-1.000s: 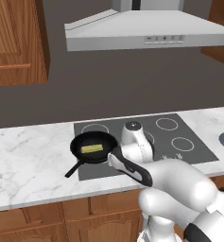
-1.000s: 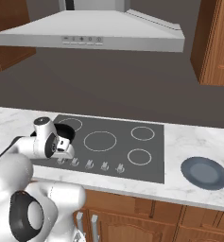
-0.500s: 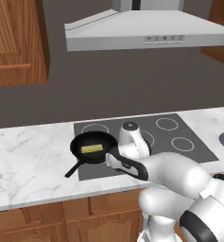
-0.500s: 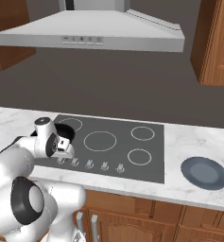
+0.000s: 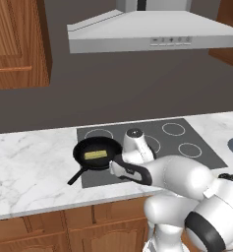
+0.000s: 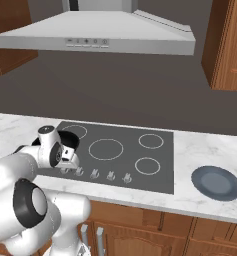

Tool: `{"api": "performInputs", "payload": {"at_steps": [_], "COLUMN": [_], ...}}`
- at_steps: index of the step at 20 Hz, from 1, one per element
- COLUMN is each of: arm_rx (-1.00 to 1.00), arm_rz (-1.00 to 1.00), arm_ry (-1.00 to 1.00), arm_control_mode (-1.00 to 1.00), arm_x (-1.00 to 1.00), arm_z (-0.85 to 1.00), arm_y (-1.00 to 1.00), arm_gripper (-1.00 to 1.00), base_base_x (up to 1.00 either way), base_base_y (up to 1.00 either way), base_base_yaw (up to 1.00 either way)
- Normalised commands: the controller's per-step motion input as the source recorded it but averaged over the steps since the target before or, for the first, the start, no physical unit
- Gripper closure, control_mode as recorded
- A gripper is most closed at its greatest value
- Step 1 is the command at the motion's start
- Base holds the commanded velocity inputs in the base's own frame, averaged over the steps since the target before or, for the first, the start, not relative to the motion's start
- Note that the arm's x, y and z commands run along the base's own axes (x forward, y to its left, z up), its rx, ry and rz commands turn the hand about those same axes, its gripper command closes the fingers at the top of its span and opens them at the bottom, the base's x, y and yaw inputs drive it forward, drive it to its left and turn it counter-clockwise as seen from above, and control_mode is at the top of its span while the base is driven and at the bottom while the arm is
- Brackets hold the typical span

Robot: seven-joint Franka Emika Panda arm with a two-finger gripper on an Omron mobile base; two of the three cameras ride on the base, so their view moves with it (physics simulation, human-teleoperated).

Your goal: Pick up the butter stick and place it in the pan. Then turn on the burner for the pan.

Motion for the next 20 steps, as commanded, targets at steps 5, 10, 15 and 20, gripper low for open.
{"api": "performInputs", "payload": {"at_steps": [5,10,15,20], "arm_rx": [0.0,0.0,0.0,0.0], "arm_rz": [0.0,0.0,0.0,0.0], "arm_ry": [0.0,0.0,0.0,0.0], "arm_control_mode": [-1.0,-1.0,-1.0,-1.0], "arm_x": [0.09,0.1,0.1,0.13], "arm_z": [-0.06,-0.04,-0.08,-0.1], "arm_y": [0.0,0.0,0.01,0.03], "arm_gripper": [-1.0,-1.0,-1.0,-1.0], "base_base_x": [0.0,0.0,0.0,0.0], "base_base_y": [0.0,0.0,0.0,0.0], "base_base_yaw": [0.0,0.0,0.0,0.0]}}
